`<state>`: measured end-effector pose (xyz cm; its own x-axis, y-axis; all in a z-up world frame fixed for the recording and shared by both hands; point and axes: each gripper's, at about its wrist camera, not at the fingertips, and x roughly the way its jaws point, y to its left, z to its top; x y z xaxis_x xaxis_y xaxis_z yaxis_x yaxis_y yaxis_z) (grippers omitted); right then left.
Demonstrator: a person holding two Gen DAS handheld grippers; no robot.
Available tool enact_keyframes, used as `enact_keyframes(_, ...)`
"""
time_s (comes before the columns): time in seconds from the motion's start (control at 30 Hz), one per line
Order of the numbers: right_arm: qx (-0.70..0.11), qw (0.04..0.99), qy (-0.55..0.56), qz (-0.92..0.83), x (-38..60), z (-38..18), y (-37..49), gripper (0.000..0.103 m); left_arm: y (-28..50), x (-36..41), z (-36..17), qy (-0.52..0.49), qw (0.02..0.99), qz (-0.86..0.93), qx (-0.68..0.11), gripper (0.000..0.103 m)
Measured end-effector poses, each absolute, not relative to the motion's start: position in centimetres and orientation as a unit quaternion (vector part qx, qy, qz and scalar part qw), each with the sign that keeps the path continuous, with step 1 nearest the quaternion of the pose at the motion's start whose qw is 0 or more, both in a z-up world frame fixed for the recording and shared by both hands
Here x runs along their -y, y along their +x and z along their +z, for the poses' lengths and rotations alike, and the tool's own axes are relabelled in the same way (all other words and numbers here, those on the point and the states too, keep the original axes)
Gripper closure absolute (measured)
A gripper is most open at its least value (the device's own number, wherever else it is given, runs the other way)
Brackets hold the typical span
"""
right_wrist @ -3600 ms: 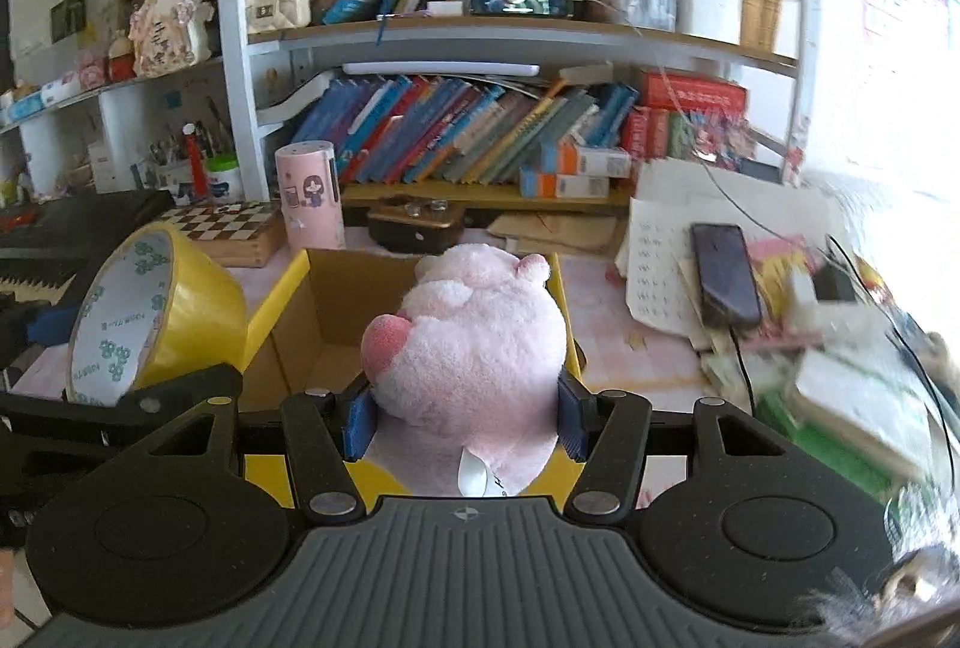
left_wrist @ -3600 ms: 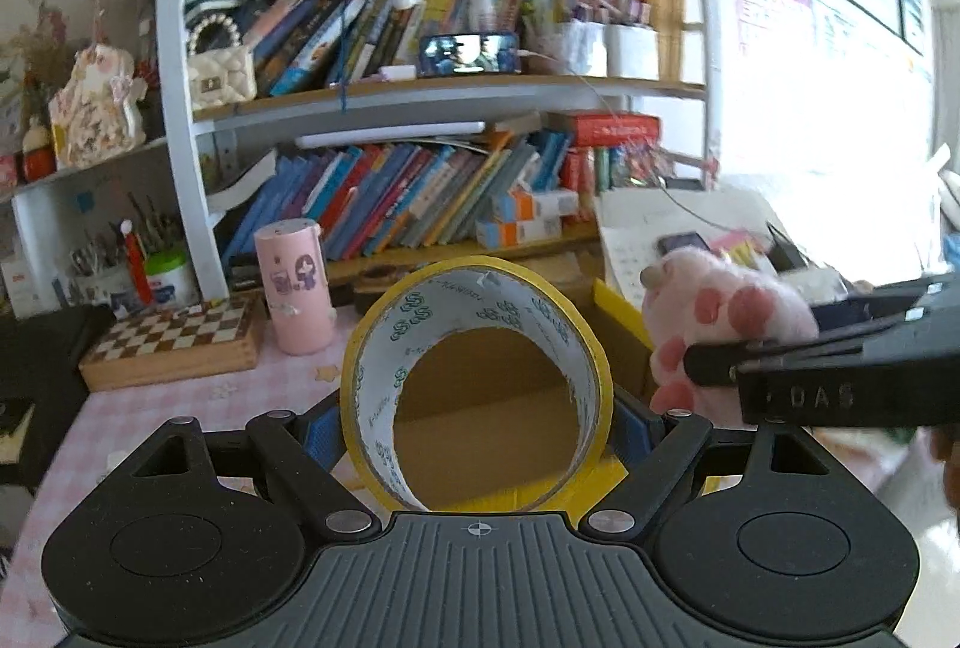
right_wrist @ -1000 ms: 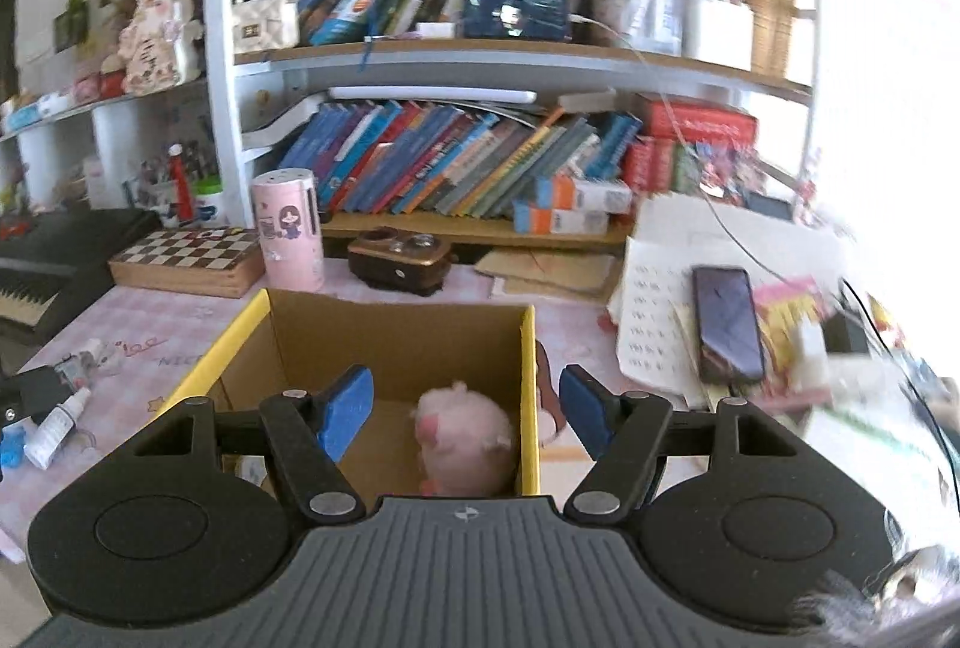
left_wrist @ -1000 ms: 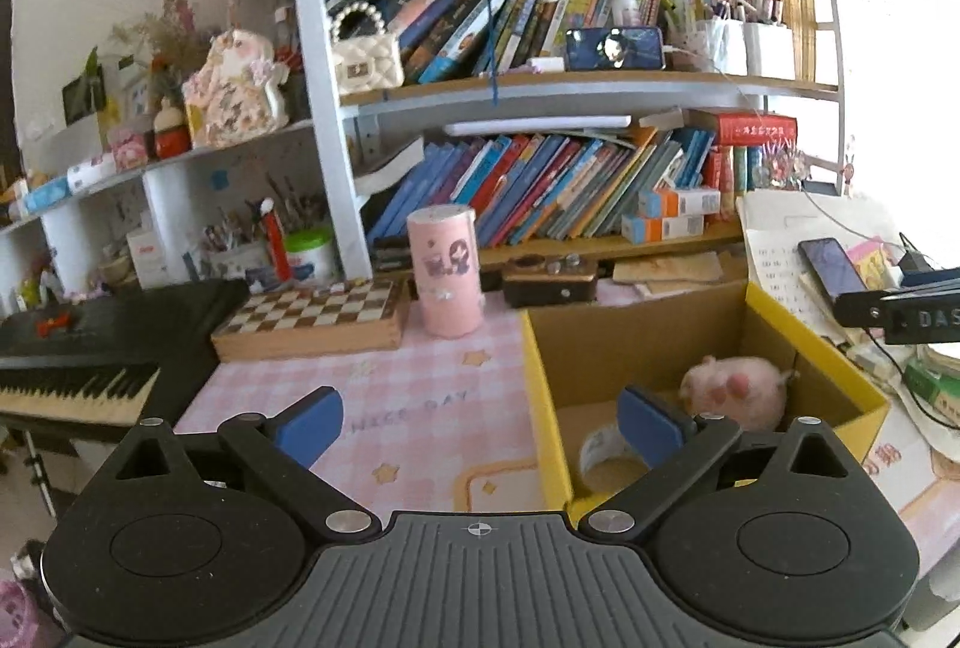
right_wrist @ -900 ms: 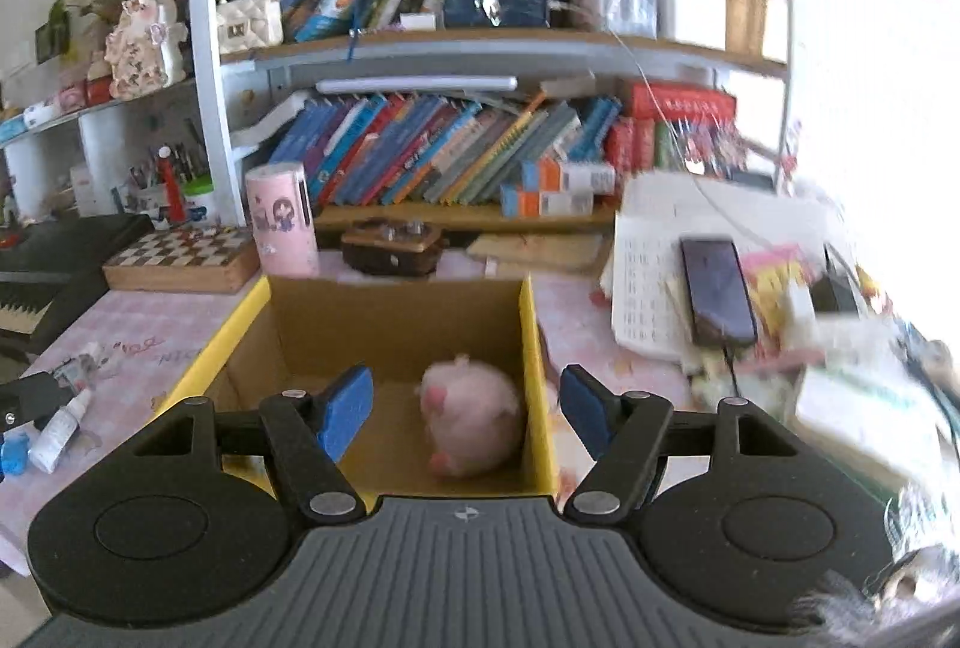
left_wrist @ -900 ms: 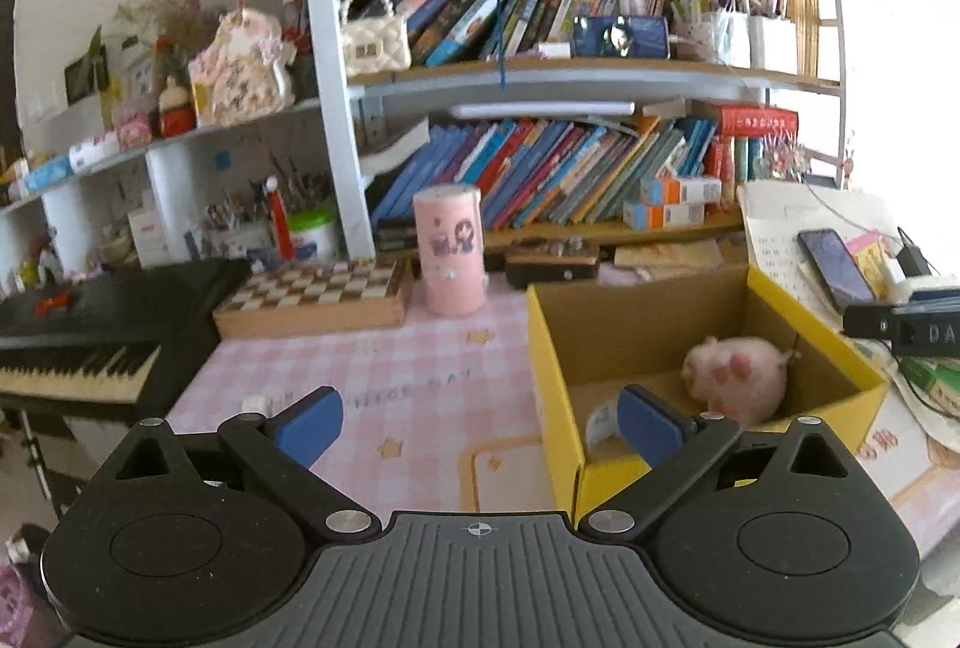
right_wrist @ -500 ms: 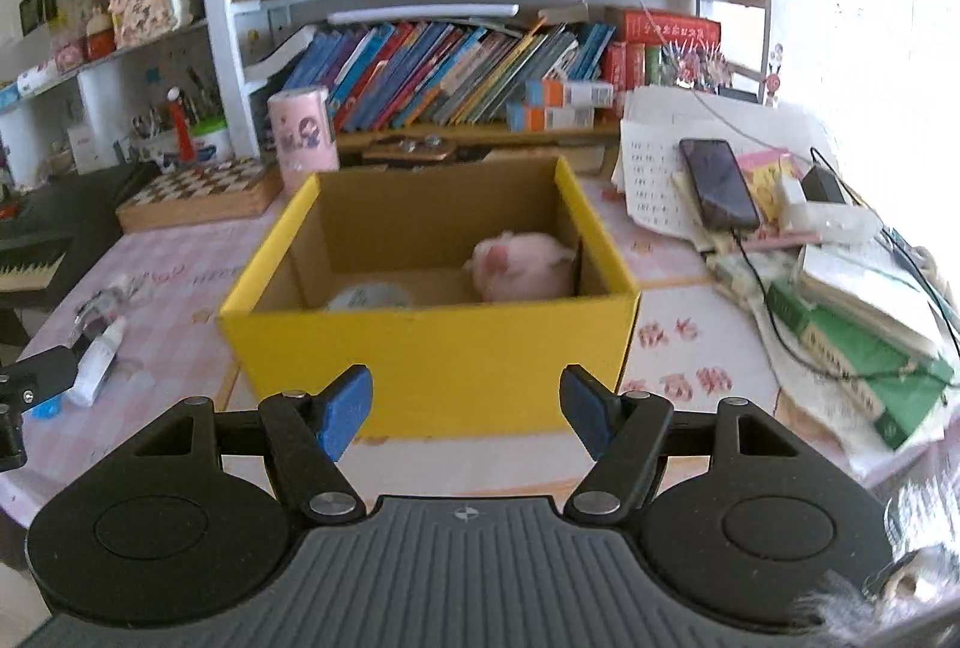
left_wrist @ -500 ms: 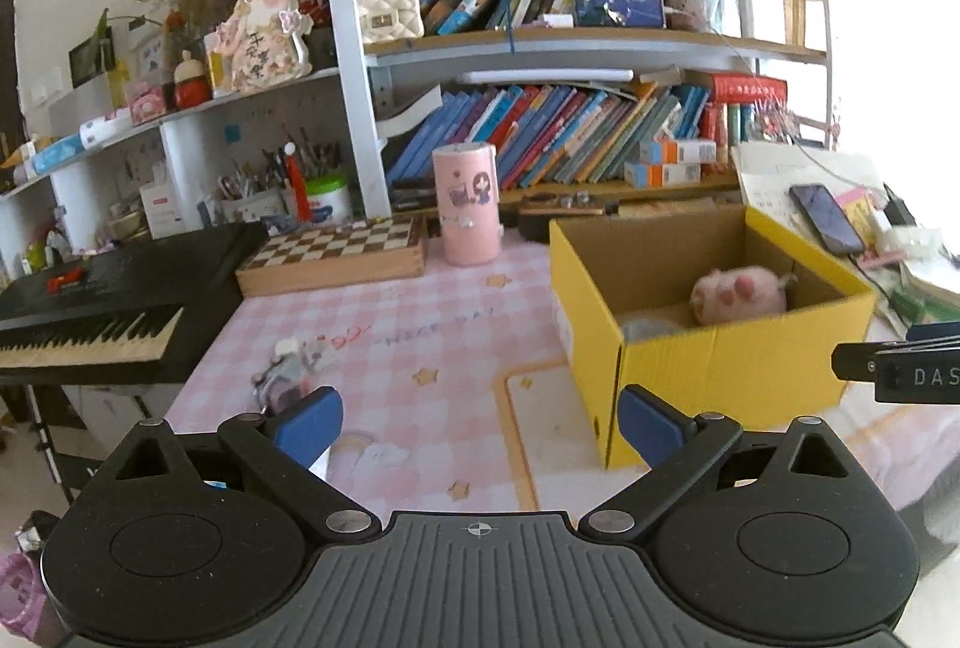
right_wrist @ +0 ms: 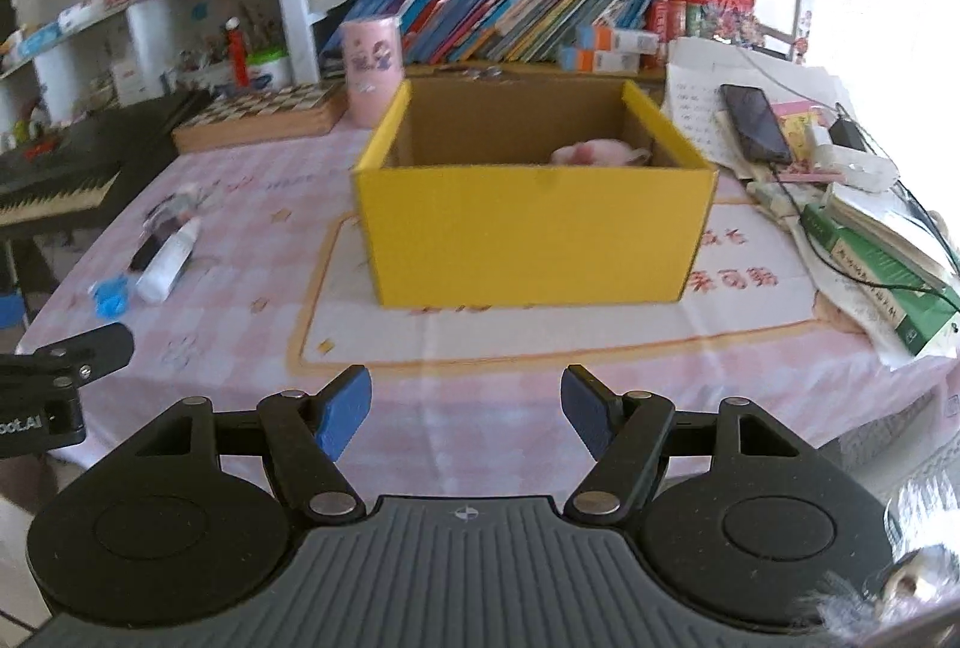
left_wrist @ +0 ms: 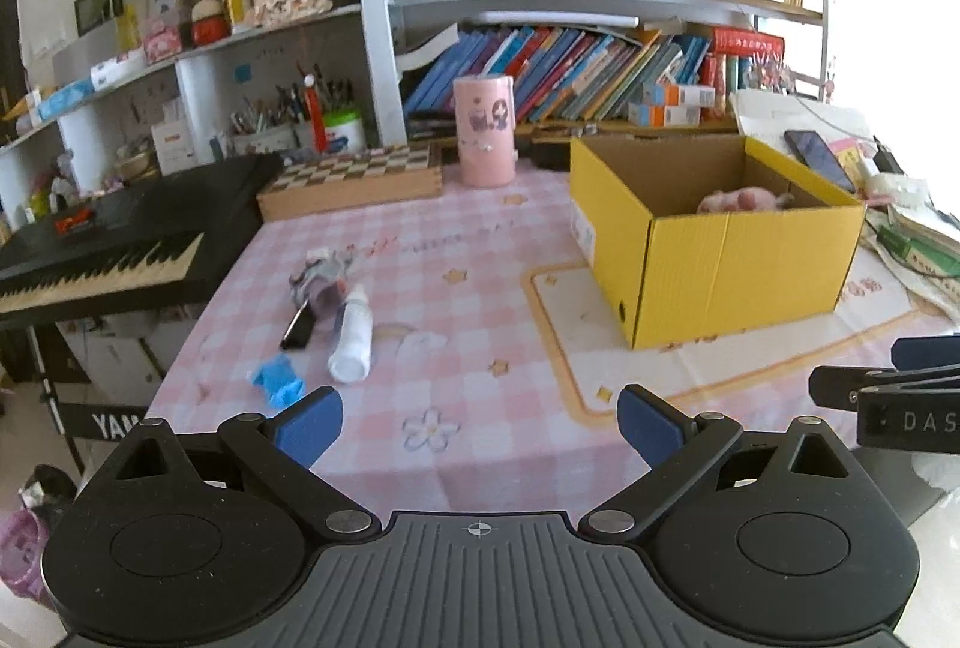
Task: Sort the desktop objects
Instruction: 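Withdraw both tools from the box back over the table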
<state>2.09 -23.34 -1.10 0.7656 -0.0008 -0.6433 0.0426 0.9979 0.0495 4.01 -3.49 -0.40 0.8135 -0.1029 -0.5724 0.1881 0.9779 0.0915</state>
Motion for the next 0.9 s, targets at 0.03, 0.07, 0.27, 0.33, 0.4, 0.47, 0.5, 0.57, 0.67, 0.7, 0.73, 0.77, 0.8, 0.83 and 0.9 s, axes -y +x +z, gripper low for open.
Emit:
enact_keyframes(0.03, -0.345, 0.938, 0.029, -0.008, 22.9, -1.2, 1.9, 0.034, 3.8, 3.2, -0.5, 0.074, 0.949, -0.077, -0.297, 0.003)
enact_keyframes(0.07, -0.347, 0.937, 0.027, -0.005, 22.4, -1.3, 1.8, 0.034, 3.6, 2.9, -0.6, 0.076, 0.948, -0.077, -0.299, 0.003)
enact_keyframes(0.27, -0.362, 0.932, 0.022, 0.016, 20.0, -2.1, 1.0, 0.031, 2.6, 1.2, -1.1, 0.080, 0.943, -0.075, -0.313, 0.003)
enact_keyframes(0.33, -0.367, 0.930, 0.019, 0.021, 19.2, -2.3, 0.8, 0.031, 2.4, 0.5, -1.3, 0.078, 0.942, -0.073, -0.317, 0.003)
enact_keyframes(0.4, -0.372, 0.928, 0.017, 0.026, 18.5, -2.5, 0.6, 0.030, 2.0, -0.1, -1.5, 0.076, 0.942, -0.069, -0.319, 0.003)
enact_keyframes(0.47, -0.376, 0.926, 0.015, 0.031, 17.8, -2.6, 0.5, 0.030, 1.8, -0.8, -1.6, 0.073, 0.942, -0.065, -0.321, 0.003)
enact_keyframes(0.5, -0.377, 0.925, 0.015, 0.034, 17.5, -2.7, 0.5, 0.030, 1.7, -1.1, -1.6, 0.072, 0.942, -0.063, -0.323, 0.003)
enact_keyframes(0.57, -0.381, 0.924, 0.015, 0.041, 16.9, -2.8, 0.5, 0.029, 1.5, -1.8, -1.7, 0.069, 0.941, -0.059, -0.326, 0.003)
enact_keyframes(0.67, -0.384, 0.922, 0.011, 0.051, 15.8, -2.9, 0.6, 0.029, 1.3, -2.9, -1.8, 0.064, 0.941, -0.050, -0.328, 0.003)
enact_keyframes(0.7, -0.385, 0.921, 0.009, 0.055, 15.4, -2.9, 0.7, 0.029, 1.2, -3.3, -1.8, 0.062, 0.941, -0.046, -0.329, 0.003)
enact_keyframes(0.73, -0.385, 0.921, 0.007, 0.059, 15.1, -2.9, 0.7, 0.028, 1.1, -3.6, -1.8, 0.061, 0.941, -0.043, -0.329, 0.003)
enact_keyframes(0.77, -0.385, 0.921, 0.005, 0.063, 14.7, -2.9, 0.7, 0.028, 1.0, -4.0, -1.8, 0.059, 0.942, -0.039, -0.329, 0.003)
enact_keyframes(0.8, -0.385, 0.921, 0.002, 0.068, 14.3, -2.9, 0.8, 0.028, 1.0, -4.3, -1.8, 0.057, 0.942, -0.036, -0.328, 0.003)
enact_keyframes(0.83, -0.384, 0.920, 0.000, 0.075, 14.0, -2.8, 0.8, 0.027, 0.9, -4.7, -1.7, 0.055, 0.943, -0.031, -0.327, 0.003)
enact_keyframes(0.9, -0.383, 0.920, -0.005, 0.086, 13.2, -2.7, 0.9, 0.026, 0.9, -5.3, -1.6, 0.051, 0.944, -0.024, -0.324, 0.003)
